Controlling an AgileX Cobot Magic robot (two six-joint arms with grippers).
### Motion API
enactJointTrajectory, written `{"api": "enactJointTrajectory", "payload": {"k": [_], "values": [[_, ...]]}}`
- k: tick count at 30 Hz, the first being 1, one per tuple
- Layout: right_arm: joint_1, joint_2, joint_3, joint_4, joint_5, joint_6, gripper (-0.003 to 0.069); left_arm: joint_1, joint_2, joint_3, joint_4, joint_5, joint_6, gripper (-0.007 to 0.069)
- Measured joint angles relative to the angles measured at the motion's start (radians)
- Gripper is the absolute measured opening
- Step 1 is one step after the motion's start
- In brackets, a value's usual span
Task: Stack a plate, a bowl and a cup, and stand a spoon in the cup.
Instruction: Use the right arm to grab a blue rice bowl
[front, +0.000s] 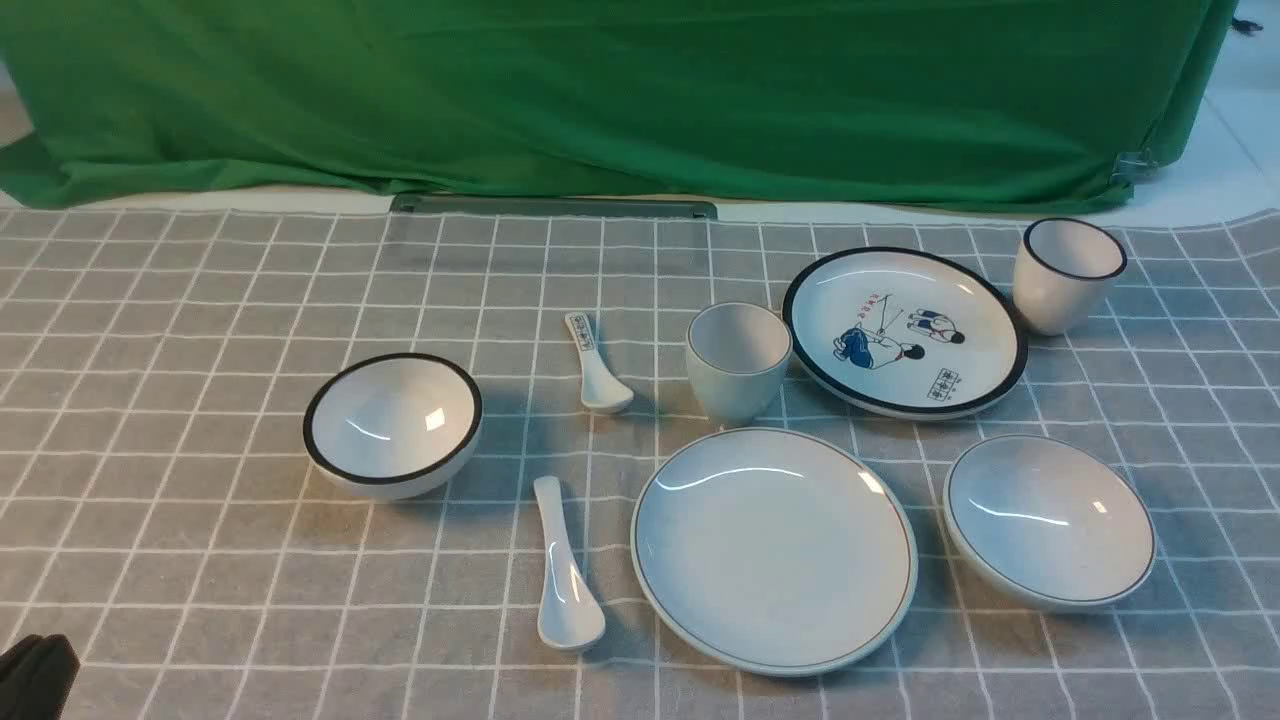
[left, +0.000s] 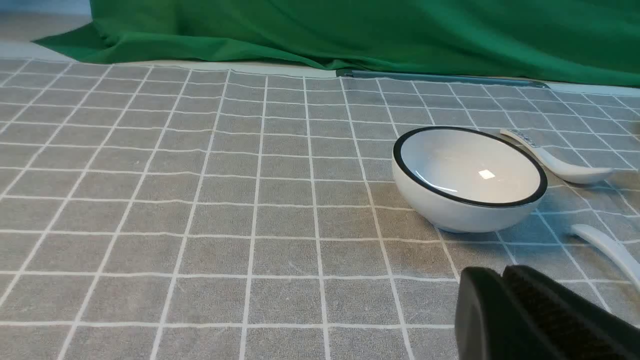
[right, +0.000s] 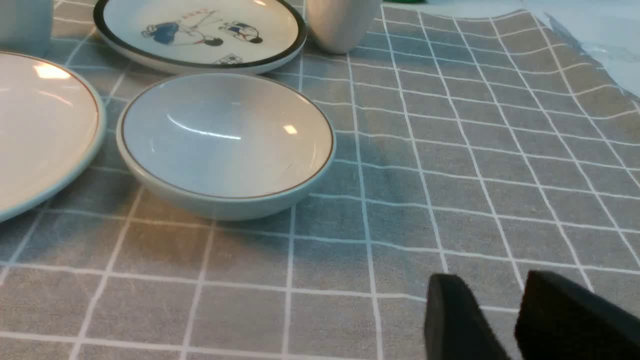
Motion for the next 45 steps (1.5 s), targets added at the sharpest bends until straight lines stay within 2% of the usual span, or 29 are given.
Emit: {"api": "enactJointTrajectory", "payload": {"k": [20,23,29,34,37,39,42,45], "values": [[0.0,0.0,0.0,0.0,0.0,0.0,0.0241,0.0,0.0,0.0,0.015,-0.005,0.001,0.0017],[0.0,0.0,0.0,0.0,0.0,0.0,0.0241,0.0,0.0,0.0,-0.003,-0.078,-0.005,0.0017],[0.0,0.0,0.0,0.0,0.0,0.0,0.0241,0.0,0.0,0.0,-0.252,-0.369,-0.152,0.0017],[0.0,0.0,0.0,0.015,-0.033,0.01,0.0241,0.0,0.0,0.0,-0.286,-0.609,-0.254,0.0017],[0.0,0.0,0.0,0.155,-0.195,0.156,0.0242,0.0,0.0,0.0,-0.281,-0.793,-0.403,0.0017],[0.0,0.0,0.0,0.244,-0.306,0.307,0.0242,0.0,0.0,-0.01,-0.279,-0.841,-0.503,0.0017],[0.0,0.0,0.0,0.294,-0.407,0.472,0.0242,0.0,0.007,-0.092,-0.254,-0.759,-0.557,0.0017],[0.0,0.0,0.0,0.313,-0.477,0.536,0.0242,0.0,0.062,-0.241,-0.182,-0.582,-0.58,0.0017]]}}
